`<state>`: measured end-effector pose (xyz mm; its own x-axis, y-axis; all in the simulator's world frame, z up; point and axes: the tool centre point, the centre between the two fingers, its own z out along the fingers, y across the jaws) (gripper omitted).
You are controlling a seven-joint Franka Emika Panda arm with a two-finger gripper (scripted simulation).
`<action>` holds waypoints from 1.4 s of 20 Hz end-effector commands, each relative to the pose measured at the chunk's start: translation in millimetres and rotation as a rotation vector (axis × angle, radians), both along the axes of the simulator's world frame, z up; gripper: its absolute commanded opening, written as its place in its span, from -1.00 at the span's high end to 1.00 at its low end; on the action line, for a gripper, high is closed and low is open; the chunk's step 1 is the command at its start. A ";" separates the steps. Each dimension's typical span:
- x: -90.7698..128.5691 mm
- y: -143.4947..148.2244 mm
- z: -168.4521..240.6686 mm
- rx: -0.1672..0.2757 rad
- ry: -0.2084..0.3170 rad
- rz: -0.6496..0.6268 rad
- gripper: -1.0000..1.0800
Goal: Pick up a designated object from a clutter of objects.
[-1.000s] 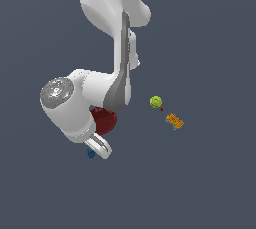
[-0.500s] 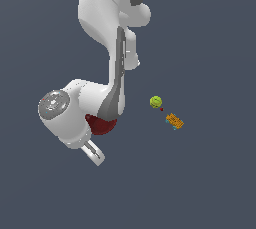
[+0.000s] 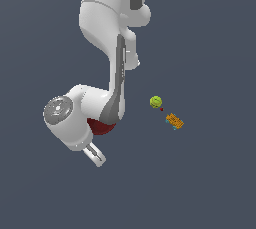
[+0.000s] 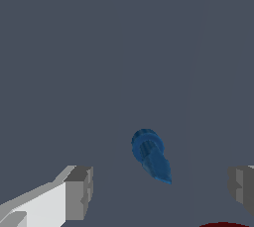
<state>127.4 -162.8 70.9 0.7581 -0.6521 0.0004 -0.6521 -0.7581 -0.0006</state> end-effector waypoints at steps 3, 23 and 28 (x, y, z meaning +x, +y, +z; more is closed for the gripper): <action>-1.0 -0.3 -22.7 0.000 0.001 -0.002 -0.92; 0.3 0.5 -26.2 0.000 0.001 -0.002 1.00; -0.4 7.5 -11.0 0.000 0.001 -0.002 1.00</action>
